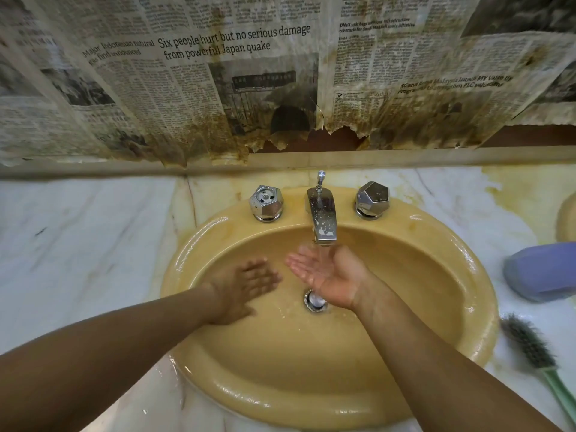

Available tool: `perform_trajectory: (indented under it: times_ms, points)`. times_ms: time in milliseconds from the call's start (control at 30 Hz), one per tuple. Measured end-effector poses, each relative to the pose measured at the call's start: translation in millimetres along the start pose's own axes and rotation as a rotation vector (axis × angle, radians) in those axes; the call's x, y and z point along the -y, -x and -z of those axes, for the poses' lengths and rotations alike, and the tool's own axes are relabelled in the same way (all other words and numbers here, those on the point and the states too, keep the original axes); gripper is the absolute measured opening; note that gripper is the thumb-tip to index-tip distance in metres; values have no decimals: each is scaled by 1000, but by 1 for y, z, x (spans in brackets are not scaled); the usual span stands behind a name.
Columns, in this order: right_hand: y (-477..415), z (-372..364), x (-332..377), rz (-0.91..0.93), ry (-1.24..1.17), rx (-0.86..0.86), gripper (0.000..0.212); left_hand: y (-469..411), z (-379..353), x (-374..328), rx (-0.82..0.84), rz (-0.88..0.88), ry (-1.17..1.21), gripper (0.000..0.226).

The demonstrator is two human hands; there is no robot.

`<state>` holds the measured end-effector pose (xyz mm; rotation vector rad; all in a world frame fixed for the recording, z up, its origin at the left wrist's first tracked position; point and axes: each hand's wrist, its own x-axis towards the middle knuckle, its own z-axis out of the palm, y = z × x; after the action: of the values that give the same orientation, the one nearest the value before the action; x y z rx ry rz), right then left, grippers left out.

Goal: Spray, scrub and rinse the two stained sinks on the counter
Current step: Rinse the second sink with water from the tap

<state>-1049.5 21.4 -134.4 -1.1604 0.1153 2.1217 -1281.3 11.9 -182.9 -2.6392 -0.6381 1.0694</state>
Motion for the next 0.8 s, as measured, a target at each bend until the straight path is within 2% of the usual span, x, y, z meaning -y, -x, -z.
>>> perform_trajectory:
  times_ms: [33, 67, 100, 167, 200, 267, 300, 400, 500, 567, 600, 700, 733, 800]
  points:
    - [0, -7, -4, -37, 78, 52, 39, 0, 2, 10, 10, 142, 57, 54]
    - [0, -12, -9, -87, 161, 94, 44, 10, 2, 14, -26, 268, 233, 56]
    - [-1, -14, -14, -132, 203, 117, 48, 18, 2, 12, -38, 322, 390, 66]
    - [-4, -4, -16, -139, 191, 93, 53, 27, -6, 0, 204, 253, 228, 64]
    - [-6, 4, -13, -97, 149, 48, 53, 23, -16, -8, 22, 196, 70, 63]
    - [-8, 16, -5, -23, 24, -19, 53, 32, -17, -15, 297, 32, 193, 67]
    - [-9, 19, -1, -11, -20, -21, 52, 32, -13, -11, 332, 17, 198, 68]
    - [-7, 6, -1, -26, -9, 80, 50, 17, 0, -5, 205, 61, 194, 68]
    - [-4, -4, -8, -125, 170, 173, 55, 3, 7, -1, 160, 162, 218, 66]
    - [-2, 3, -4, -141, 277, 126, 54, 5, 8, -9, 161, 166, 234, 65]
    - [-3, 9, 0, -118, 282, 78, 52, 9, 8, -16, 194, 113, 255, 64]
    - [-7, 19, 12, 17, 124, -29, 47, 25, 8, -28, 326, -74, 428, 63]
    - [-7, 17, 13, 20, 134, -6, 46, 26, 5, -26, 336, -77, 444, 63]
    - [-3, 10, 8, -44, 267, 48, 44, 24, 1, -19, 275, 27, 369, 64]
